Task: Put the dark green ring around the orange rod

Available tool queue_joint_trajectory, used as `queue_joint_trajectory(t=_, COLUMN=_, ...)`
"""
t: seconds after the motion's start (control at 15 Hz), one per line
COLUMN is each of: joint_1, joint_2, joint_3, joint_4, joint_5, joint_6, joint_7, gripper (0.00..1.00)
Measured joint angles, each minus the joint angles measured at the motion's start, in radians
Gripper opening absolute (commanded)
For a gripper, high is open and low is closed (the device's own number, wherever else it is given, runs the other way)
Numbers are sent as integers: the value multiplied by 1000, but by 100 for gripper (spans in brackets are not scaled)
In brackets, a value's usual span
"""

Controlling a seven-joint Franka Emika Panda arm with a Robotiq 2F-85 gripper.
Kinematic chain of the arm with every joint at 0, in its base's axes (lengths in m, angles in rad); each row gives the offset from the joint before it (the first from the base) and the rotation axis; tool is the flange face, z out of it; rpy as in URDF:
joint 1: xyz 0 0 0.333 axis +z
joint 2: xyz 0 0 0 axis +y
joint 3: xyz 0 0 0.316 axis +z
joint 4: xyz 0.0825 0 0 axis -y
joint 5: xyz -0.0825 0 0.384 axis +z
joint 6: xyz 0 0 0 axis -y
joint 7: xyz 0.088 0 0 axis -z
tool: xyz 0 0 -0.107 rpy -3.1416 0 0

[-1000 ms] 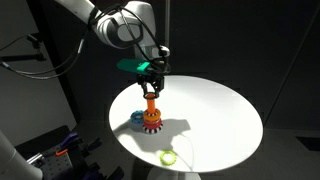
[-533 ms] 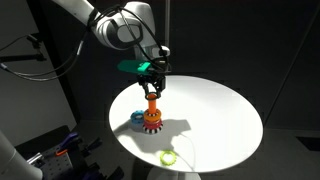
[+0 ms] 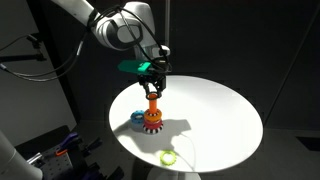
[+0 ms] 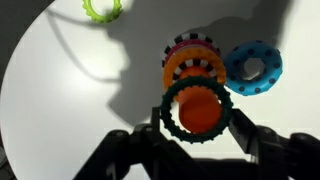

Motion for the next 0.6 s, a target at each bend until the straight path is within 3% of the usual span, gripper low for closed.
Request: queue_joint_trajectory(t=0.6, joint_1=-1, joint_2=3, joint_3=-3, joint_4=12, joint_5=0, joint_6=-46, joint_7=1, gripper=45)
